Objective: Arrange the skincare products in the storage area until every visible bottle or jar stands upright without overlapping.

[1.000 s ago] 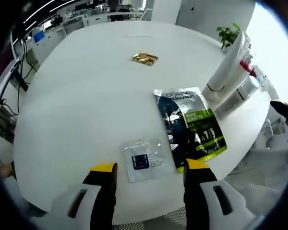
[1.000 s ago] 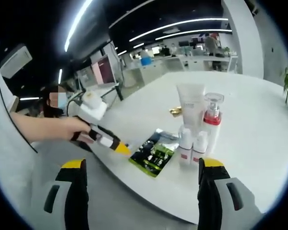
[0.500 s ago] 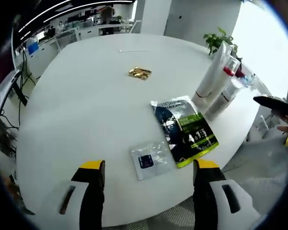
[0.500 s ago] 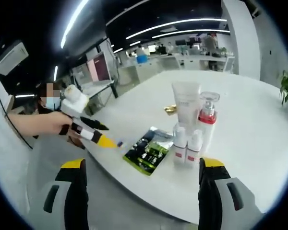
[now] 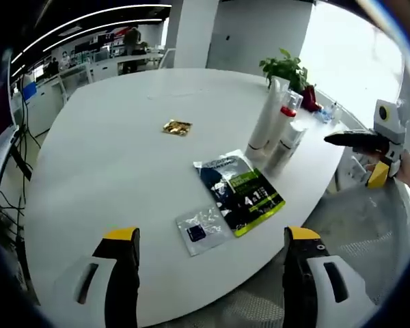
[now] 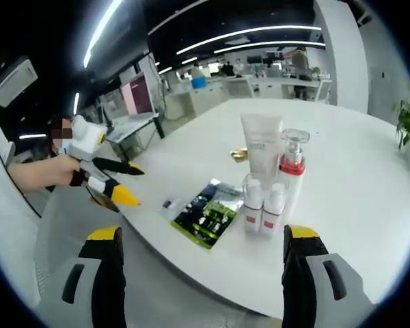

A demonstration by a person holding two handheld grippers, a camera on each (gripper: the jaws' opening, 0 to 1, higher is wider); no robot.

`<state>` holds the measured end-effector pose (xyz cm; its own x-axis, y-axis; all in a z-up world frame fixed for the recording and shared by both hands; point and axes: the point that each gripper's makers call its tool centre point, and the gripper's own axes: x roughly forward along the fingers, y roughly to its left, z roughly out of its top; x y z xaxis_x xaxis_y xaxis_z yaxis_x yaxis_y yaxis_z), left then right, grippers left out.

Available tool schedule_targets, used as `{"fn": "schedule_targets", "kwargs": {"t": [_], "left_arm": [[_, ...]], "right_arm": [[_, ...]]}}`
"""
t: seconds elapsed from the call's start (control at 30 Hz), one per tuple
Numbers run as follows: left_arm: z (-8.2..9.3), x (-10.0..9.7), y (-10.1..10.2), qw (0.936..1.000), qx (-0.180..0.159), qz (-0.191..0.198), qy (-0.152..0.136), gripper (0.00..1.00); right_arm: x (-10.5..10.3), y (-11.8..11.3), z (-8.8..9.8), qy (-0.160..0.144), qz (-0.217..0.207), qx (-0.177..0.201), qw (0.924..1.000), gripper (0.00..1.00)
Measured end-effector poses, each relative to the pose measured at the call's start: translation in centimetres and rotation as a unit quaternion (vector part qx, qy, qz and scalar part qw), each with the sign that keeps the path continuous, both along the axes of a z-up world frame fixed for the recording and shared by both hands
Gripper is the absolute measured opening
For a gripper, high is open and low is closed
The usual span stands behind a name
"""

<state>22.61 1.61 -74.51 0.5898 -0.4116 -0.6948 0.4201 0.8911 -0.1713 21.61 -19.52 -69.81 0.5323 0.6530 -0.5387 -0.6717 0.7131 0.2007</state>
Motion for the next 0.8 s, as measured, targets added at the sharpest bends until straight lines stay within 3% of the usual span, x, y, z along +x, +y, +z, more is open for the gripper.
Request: {"fn": "schedule_targets", "kwargs": {"t": [0.37, 0.8], "left_arm": [[2.5, -1.4, 0.5, 0.9989, -0.038, -0.017, -0.022, 0.94], [4.0, -2.2, 1.4, 0.9975, -0.061, 0.002, -0.035, 0.99]], "right_arm": [[0.0, -0.1, -0.1, 0.000, -0.002, -0.008, 1.0000, 0.96], [-0.3, 0.5, -0.3, 0.005, 0.018, -0.013, 0.9998, 0.98]]}}
